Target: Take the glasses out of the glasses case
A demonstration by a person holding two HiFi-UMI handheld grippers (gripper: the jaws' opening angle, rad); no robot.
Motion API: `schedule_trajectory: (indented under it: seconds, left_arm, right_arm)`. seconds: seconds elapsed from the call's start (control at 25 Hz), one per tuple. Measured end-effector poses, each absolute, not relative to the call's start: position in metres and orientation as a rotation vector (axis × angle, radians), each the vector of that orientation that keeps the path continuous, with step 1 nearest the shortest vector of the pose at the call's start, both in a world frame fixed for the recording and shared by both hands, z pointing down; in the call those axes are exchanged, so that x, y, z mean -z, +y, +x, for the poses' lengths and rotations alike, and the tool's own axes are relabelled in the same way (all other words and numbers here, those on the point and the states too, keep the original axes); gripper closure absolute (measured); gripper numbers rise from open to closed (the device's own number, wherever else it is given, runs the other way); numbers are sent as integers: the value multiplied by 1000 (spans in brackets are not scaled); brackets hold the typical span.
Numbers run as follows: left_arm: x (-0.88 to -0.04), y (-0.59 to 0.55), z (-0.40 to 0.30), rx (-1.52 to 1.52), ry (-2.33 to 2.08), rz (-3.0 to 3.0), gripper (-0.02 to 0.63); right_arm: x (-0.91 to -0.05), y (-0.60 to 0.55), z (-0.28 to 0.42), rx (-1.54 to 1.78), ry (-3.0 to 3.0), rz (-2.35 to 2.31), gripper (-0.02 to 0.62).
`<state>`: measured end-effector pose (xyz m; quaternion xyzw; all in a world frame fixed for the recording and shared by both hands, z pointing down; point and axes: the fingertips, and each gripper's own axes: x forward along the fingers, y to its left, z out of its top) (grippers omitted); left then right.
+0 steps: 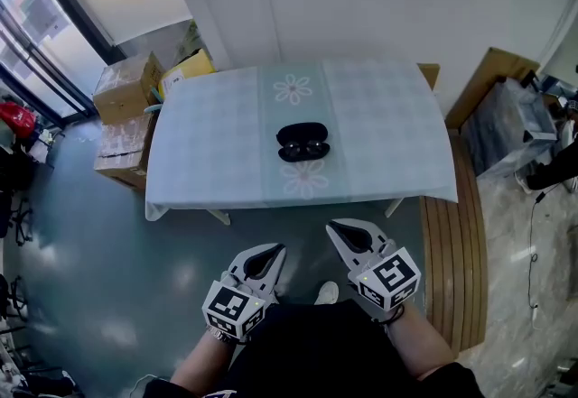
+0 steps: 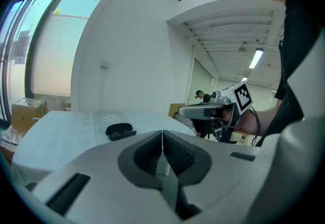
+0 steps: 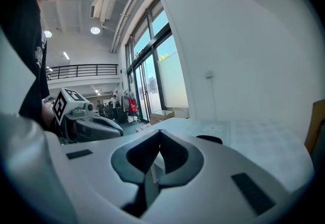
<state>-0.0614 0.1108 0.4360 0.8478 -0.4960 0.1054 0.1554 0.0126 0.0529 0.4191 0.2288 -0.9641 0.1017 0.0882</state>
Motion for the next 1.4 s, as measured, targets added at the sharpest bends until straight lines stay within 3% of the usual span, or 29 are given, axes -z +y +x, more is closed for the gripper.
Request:
schedule_trajectory:
  seconds: [0.64,1.4]
  left_arm:
    - [-436,82,-22,-333,-1433,2415,577]
    - [-442,29,-47,-346,-1406,2442,577]
  right_arm:
    - [-417,22,44,-340,-2904,672,572]
    - [-420,-14,35,-352,-2884,743,572]
